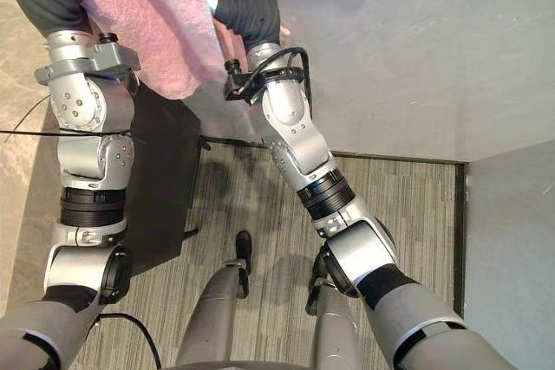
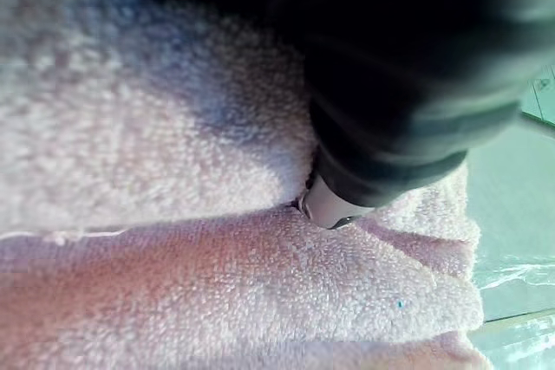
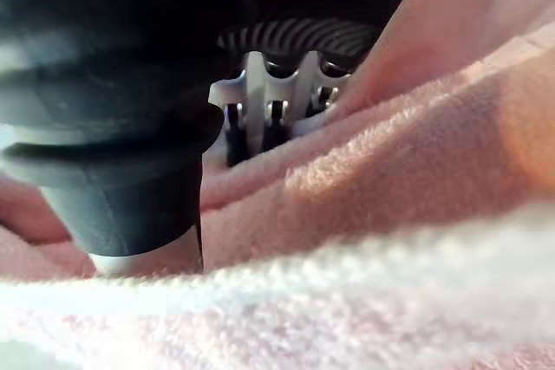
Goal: Organize washtable
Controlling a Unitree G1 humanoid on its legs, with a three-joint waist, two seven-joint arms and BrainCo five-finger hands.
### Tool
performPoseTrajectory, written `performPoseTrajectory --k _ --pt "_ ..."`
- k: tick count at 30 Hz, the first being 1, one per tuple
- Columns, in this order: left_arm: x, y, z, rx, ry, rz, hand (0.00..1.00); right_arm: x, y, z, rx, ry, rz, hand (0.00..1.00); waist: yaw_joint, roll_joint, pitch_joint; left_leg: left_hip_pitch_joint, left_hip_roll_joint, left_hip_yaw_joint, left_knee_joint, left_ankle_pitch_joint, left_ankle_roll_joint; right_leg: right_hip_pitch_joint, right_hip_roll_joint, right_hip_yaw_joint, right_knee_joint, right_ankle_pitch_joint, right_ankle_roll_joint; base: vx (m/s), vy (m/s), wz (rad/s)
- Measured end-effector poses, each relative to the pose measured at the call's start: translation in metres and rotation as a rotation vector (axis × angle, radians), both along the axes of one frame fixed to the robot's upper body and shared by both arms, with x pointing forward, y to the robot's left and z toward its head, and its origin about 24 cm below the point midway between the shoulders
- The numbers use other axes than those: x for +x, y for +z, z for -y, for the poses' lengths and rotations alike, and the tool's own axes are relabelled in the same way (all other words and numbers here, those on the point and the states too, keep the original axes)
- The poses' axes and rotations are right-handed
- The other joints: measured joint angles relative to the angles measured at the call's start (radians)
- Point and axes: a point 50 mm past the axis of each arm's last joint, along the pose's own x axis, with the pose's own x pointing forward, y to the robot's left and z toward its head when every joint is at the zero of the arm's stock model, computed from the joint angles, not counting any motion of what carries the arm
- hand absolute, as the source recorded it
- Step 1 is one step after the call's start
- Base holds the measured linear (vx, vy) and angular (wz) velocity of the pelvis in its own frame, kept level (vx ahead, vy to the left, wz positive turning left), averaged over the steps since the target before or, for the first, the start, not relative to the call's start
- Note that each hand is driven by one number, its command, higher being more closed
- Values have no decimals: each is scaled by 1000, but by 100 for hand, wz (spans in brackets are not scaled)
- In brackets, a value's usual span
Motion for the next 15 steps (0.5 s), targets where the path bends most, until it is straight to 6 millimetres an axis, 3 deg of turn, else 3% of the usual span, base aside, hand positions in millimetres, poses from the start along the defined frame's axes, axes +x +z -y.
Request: performPoseTrajectory --k 3,8,13,15 --pt "0 0 1 7 -1 -1 100 4 3 -4 -25 -11 -3 100 14 0 0 -1 10 0 0 1 -1 2 10 -2 -11 5 -7 -7 -6 -5" --pt "0 -1 2 16 8 -3 100 6 5 -3 -26 -44 -5 100 12 0 1 -1 14 -2 -1 4 -5 3 14 -3 -11 6 -7 0 0 0" --pt "1 -4 1 20 14 -10 100 11 10 12 -13 -109 12 100 12 0 1 0 17 -1 0 4 -6 3 16 -1 -11 6 -7 0 0 0" --pt "1 -7 1 22 14 -19 100 14 14 27 -39 -173 51 100 10 -1 1 2 19 3 1 4 -6 3 18 3 -11 7 -9 -12 -1 -6"
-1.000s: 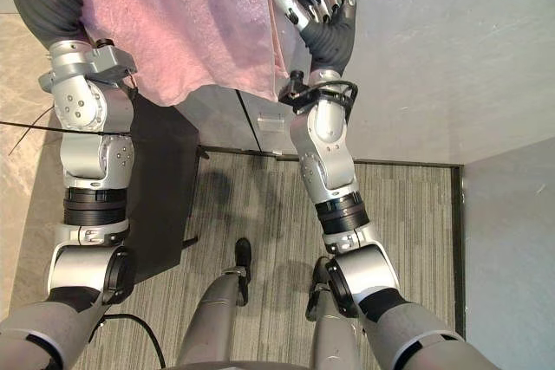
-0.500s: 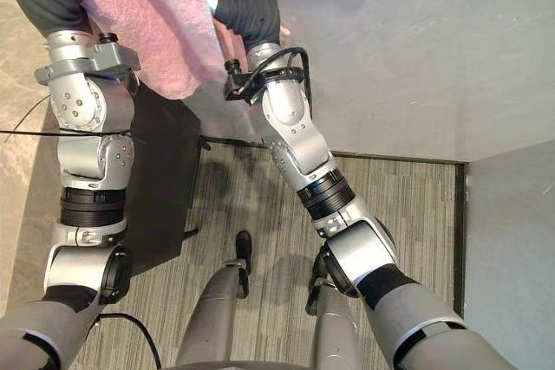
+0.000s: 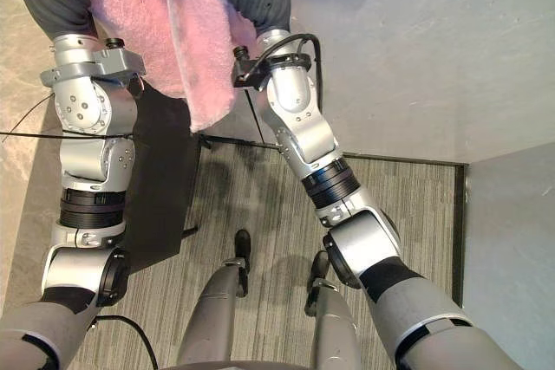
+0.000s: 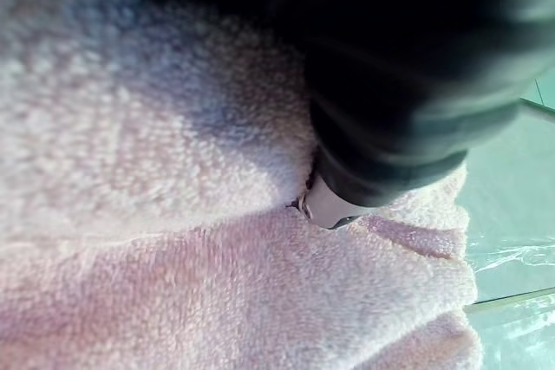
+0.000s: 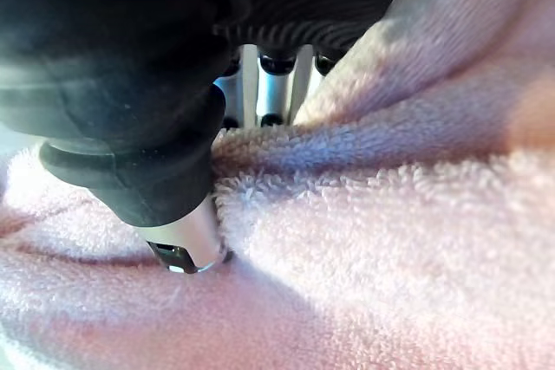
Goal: Organize washtable
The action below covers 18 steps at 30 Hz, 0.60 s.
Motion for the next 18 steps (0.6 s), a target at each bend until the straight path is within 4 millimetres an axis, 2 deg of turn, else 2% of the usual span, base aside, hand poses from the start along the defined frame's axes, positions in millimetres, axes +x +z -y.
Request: performPoseTrajectory --k 4,8,15,18 --pt "-4 -3 5 67 -6 10 100 -2 1 18 -48 -58 47 100 -2 -4 12 7 4 11 2 0 0 0 2 10 5 0 0 -11 -5 -7" --pt "-4 -3 7 89 -20 11 100 -6 2 24 -93 -73 85 100 -8 -5 26 11 5 20 6 -1 0 -5 1 18 18 0 0 -29 0 -4" --pt "-9 0 15 123 -57 47 100 -9 7 37 -97 -92 119 100 -2 -6 27 -17 7 49 30 -4 3 -53 -8 39 59 -3 0 -30 -3 -6" --pt "-9 0 18 131 -66 49 100 -11 3 42 -105 -96 126 100 -5 -6 27 -21 6 54 40 -7 9 -55 -12 39 69 -8 1 -9 -1 -1"
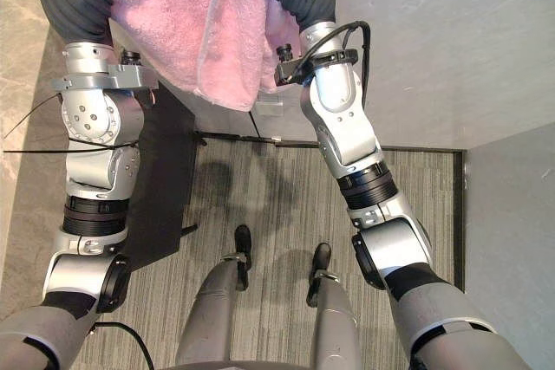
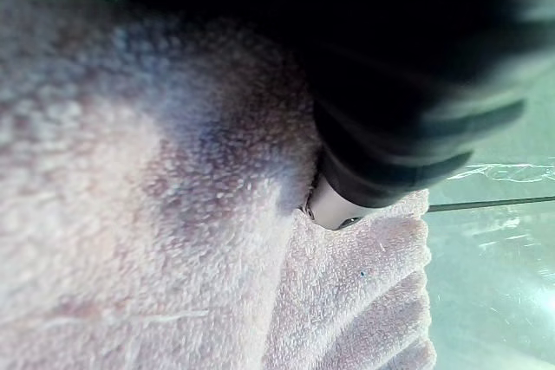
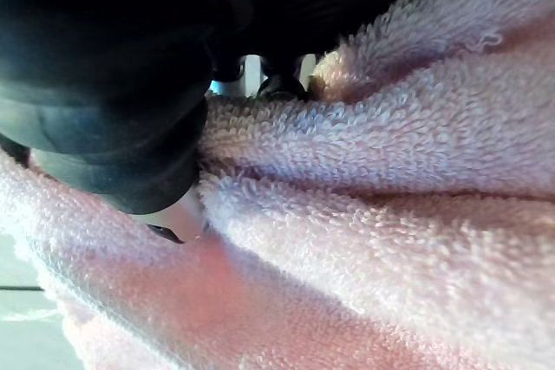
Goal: Organize washtable
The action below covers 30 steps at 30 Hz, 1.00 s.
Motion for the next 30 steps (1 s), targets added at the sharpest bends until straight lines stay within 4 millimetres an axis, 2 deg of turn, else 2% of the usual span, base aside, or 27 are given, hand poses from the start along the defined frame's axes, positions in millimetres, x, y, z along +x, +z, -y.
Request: performPoseTrajectory --k 4,16,17,18,19,23,26,30 --pt "-7 6 2 3 -11 39 100 -4 3 2 6 12 29 100 0 0 0 -32 1 2 23 -4 6 -32 -3 4 21 -2 0 0 0 0" --pt "-7 7 3 26 17 48 100 -7 -1 5 42 66 30 100 -4 -2 -2 -44 1 7 38 -4 6 -44 -7 4 33 -2 0 0 -3 0" --pt "-7 7 3 26 17 48 100 -7 -1 5 47 73 27 0 -4 -4 -2 -45 1 7 38 -4 6 -45 -7 4 34 -2 0 0 0 0" --pt "-7 7 2 24 19 48 100 -7 -2 8 63 73 20 0 -4 -4 -2 -45 1 7 38 -4 6 -45 -7 4 34 -2 0 17 -34 0" --pt "-7 7 2 23 20 48 0 -6 -3 11 74 64 15 0 -3 -4 -2 -45 1 8 38 -4 6 -45 -7 4 34 -2 0 20 -35 0" --pt "-7 5 -4 8 39 41 0 -1 -10 38 166 6 -19 0 0 -4 -3 -52 1 8 39 -4 6 -53 -7 4 34 -1 1 3 -8 0" --pt "-6 0 -6 6 46 24 0 1 -16 48 206 -7 -44 0 -7 -4 -3 -52 2 9 40 -4 6 -53 -6 4 34 -1 1 3 -12 0" --pt "-5 -15 -25 -31 105 -27 0 4 -33 70 254 -56 -95 0 -22 -4 -3 -52 2 9 40 -4 6 -53 -6 5 34 -1 1 2 -9 0"
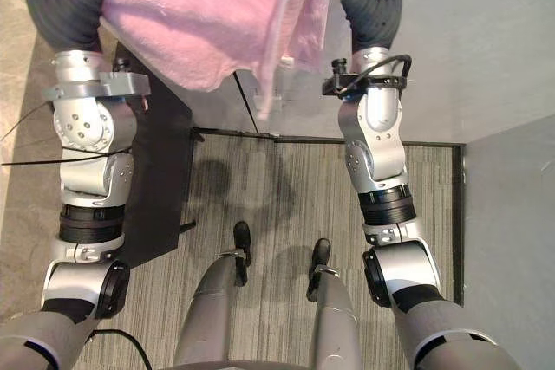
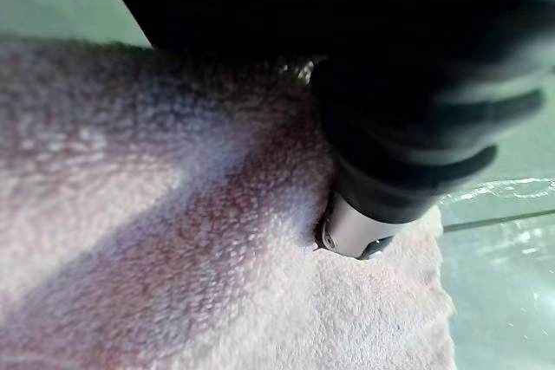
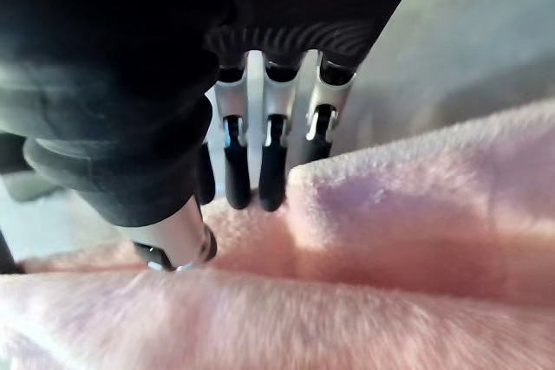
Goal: Organize washtable
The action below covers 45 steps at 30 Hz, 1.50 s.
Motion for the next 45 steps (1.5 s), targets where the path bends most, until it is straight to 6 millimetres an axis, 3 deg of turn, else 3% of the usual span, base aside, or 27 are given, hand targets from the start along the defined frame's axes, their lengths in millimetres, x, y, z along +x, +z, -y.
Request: performPoseTrajectory --k 7,10,13,15,16,18,21,23,28,31,33,37,42,45 --pt "-13 -13 -5 19 9 -4 0 -20 -29 21 -38 -22 -24 0 -4 0 -9 0 1 1 2 0 0 0 1 1 1 0 0 0 -5 0" --pt "-21 -21 -6 42 11 -14 0 -26 -52 33 -25 -31 -80 0 -4 -1 -28 1 1 1 3 0 0 1 0 1 2 0 0 0 0 0" --pt "-30 -40 -9 88 36 -66 0 -38 -86 42 -20 -46 -172 0 -4 -3 -61 17 -1 4 -6 0 0 13 -1 2 1 0 0 0 0 0" --pt "-37 -66 -12 140 49 -157 0 -52 -117 45 8 -40 -256 0 -10 -4 -78 52 -3 6 -19 -1 -1 43 -5 2 1 -12 3 -3 -37 3" --pt "-38 -67 -12 142 49 -162 0 -52 -119 45 9 -40 -262 0 -10 -5 -80 54 -3 7 -20 -1 -1 44 -5 2 2 -12 3 -6 -44 6" --pt "-46 -88 -13 174 53 -247 0 -63 -143 45 16 -36 -338 0 -17 -5 -98 75 -4 13 -33 -5 -5 60 -7 2 1 -22 -1 5 -21 1" --pt "-57 -120 -14 183 53 -382 0 -81 -171 35 9 4 -423 0 -26 -5 -108 118 -5 23 -52 -8 -2 95 -10 4 -6 -33 2 11 -41 0" --pt "-68 -145 -16 197 72 -493 0 -96 -192 19 -13 94 -503 0 -27 -4 -125 154 -5 29 -66 -7 -2 126 -10 6 -17 -35 5 53 -32 -3" --pt "-94 -171 -20 246 35 -621 0 -124 -224 -29 32 389 -623 0 -26 -3 -140 223 -9 30 -92 -9 -5 193 -11 -1 -34 -40 11 62 -25 4" --pt "-109 -178 -19 166 -92 -630 0 -144 -221 -58 76 596 -603 0 -24 3 -151 269 -20 30 -116 -9 -5 240 -19 -5 -43 -43 15 63 3 8" --pt "-114 -178 -15 91 -221 -589 0 -150 -203 -75 104 733 -515 0 -23 4 -174 287 -25 30 -132 -11 -3 259 -24 -13 -55 -44 17 26 7 11" --pt "-109 -173 -4 11 -366 -519 0 -140 -177 -90 70 815 -384 0 -24 9 -198 297 -26 51 -151 -5 -6 264 -36 -22 -57 -46 20 9 1 11" --pt "-76 -160 15 -42 -521 -433 0 -104 -135 -101 14 763 -214 0 -20 13 -203 230 -32 58 -172 34 -6 178 -44 -21 -34 -40 17 -33 -17 4" --pt "-41 -134 26 6 -553 -359 0 -79 -112 -109 -23 687 -171 0 -20 14 -203 169 -34 64 -185 77 10 101 -43 -15 -26 -17 14 -4 -20 -2"
